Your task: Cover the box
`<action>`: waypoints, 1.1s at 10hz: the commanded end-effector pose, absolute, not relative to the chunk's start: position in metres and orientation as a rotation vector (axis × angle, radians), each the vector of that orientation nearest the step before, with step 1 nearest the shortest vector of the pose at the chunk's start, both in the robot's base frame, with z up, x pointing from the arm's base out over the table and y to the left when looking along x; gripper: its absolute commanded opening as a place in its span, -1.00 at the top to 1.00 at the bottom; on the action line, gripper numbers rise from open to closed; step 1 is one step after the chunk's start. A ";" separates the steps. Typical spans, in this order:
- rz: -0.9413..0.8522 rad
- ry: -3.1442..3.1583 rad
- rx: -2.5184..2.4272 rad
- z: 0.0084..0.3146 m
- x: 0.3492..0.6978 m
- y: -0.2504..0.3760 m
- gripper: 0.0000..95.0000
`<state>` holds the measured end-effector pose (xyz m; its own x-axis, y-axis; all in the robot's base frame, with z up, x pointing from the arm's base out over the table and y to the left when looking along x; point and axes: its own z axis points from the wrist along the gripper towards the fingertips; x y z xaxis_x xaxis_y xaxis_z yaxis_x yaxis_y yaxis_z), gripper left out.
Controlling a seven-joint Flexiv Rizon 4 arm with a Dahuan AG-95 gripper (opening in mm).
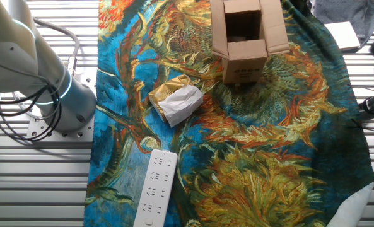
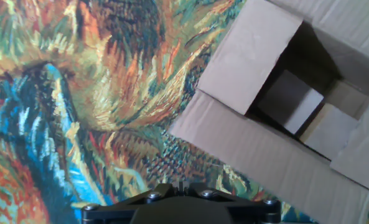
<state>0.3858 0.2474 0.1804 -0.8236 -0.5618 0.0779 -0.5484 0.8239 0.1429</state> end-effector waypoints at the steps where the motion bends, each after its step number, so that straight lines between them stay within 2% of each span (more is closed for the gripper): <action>1: -0.171 -2.892 0.888 0.176 0.392 0.249 1.00; 3: -0.169 -2.902 0.902 0.167 0.410 0.246 1.00; 11: -0.174 -2.906 0.888 0.174 0.474 0.252 1.00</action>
<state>0.4770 0.2529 0.1737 -0.8242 -0.5626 0.0641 -0.5508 0.8228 0.1398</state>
